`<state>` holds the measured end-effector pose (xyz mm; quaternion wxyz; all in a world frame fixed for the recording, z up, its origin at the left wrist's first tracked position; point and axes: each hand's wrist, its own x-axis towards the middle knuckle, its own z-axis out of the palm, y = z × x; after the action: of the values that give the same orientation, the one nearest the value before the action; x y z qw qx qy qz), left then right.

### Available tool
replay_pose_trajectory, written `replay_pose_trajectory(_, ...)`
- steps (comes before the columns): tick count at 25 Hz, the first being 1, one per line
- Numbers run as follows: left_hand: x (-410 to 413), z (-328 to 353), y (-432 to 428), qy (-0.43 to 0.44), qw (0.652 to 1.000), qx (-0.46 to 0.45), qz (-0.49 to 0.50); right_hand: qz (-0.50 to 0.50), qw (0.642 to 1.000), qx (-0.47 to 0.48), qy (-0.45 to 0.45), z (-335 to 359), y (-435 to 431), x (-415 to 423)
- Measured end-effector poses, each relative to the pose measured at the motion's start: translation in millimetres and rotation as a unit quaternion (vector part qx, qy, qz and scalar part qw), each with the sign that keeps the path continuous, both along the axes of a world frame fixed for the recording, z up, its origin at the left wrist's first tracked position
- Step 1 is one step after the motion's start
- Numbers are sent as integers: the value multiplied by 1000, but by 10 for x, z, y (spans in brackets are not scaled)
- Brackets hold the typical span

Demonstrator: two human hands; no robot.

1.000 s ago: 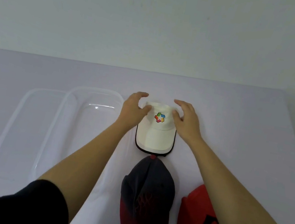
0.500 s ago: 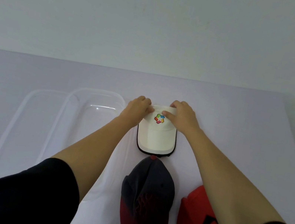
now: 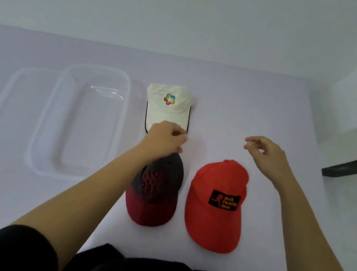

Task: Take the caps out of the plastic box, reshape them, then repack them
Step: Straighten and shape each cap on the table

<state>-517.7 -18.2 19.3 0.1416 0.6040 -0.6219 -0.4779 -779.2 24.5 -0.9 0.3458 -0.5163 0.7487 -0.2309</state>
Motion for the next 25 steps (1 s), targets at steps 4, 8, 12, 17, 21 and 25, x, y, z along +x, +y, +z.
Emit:
replay_pose_trajectory(4,-314,-308,538,-65,995,61,-55,10,993,113,-34,-326,534,-405)
replay_pose_trajectory(8,-529,-545,698,12,991,117,-58,88,967,159,-178,-522,701,-163)
replay_pose_trajectory(12,-583,-605,787,194,959,197,63,61,941,123,-308,-513,834,13)
replay_pose_trajectory(17,-603,-469,824,175,967,171,76,41,954,106,-278,-490,896,39)
replay_pose_trajectory(21,-645,-491,834,53,991,90,81,-26,992,60,-109,-578,873,-13)
replay_pose_trajectory(25,-726,-472,807,25,990,97,95,-21,962,143,-230,-575,881,-34)
